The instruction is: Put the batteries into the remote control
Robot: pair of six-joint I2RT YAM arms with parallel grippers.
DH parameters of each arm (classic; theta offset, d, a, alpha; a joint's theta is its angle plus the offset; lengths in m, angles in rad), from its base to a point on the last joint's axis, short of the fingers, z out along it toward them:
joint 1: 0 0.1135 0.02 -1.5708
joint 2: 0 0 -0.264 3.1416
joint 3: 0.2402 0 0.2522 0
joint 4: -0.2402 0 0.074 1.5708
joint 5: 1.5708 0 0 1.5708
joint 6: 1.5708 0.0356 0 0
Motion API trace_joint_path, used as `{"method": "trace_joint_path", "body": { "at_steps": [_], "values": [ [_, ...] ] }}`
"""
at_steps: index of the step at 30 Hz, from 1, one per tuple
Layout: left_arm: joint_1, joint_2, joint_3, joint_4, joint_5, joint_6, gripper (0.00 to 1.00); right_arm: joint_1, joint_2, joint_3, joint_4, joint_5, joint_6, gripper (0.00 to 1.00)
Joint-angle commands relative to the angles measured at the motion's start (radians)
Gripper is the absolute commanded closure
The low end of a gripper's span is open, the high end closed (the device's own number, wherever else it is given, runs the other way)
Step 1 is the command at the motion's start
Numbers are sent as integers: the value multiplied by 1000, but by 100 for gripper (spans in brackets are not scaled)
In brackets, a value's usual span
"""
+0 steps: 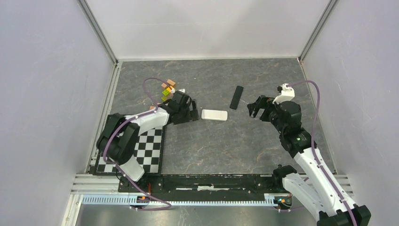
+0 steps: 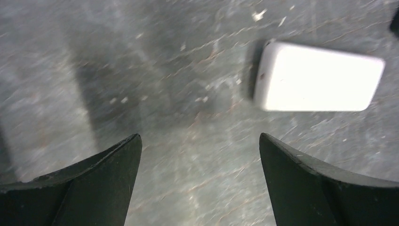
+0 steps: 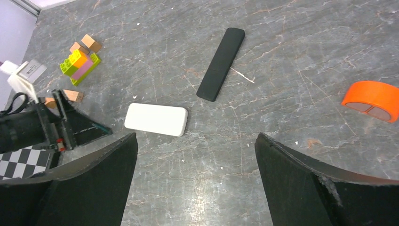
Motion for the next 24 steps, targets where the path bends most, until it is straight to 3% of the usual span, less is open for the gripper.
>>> {"method": "trace_joint_path", "body": {
  "at_steps": [1,6,17,24],
  "values": [
    [7,-148,-26,-140,-115,85,0,-3,-39,61,-31,38,-45,2],
    [6,-414,-34,-207,-106,100,0,-2,-63,99,-94,113,-120,2],
    [6,-1033,151,-442,-71,197,0,-3,-249,229,-264,579,-248,2],
    [6,-1159,299,-556,-44,228,0,-2,-412,273,-290,730,-259,2]
  ]
}}
